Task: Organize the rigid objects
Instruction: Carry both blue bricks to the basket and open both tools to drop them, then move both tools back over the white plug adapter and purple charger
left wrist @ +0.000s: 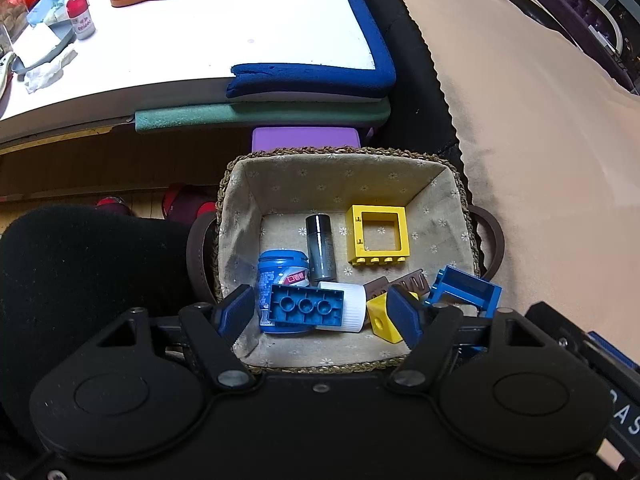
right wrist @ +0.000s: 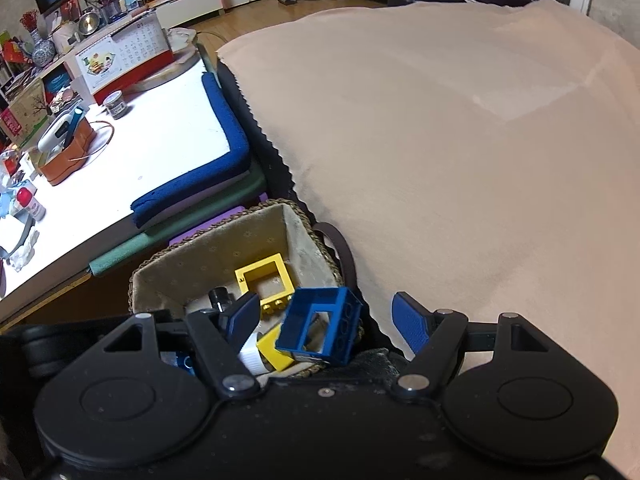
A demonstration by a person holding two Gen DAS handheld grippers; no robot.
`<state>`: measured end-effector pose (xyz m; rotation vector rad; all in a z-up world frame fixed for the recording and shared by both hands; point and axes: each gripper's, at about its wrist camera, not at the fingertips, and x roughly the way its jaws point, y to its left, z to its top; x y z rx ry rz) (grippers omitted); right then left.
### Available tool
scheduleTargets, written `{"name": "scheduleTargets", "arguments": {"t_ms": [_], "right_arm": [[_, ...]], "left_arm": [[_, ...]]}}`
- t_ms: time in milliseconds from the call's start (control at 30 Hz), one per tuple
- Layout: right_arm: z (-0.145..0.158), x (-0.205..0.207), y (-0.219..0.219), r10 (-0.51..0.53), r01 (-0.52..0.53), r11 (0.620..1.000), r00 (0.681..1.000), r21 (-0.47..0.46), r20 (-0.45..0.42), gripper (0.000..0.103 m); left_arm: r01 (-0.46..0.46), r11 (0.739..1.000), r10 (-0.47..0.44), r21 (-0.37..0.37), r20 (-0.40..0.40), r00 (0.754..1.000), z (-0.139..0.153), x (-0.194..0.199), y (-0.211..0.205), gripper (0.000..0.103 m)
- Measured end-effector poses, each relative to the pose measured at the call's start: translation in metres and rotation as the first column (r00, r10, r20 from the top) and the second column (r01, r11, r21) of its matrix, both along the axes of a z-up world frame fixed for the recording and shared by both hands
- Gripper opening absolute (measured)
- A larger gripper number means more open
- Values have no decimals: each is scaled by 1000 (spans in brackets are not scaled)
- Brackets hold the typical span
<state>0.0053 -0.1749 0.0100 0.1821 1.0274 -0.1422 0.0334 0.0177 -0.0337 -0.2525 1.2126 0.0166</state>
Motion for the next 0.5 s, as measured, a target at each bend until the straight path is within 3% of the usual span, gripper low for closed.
{"name": "scheduleTargets", "arguments": {"t_ms": [500], "right_arm": [[-19,-19,-21,-43,43,999,999,18,-28,76]], "left_arm": [[77,996,-79,53,44,996,7,-8,-14,69]]}}
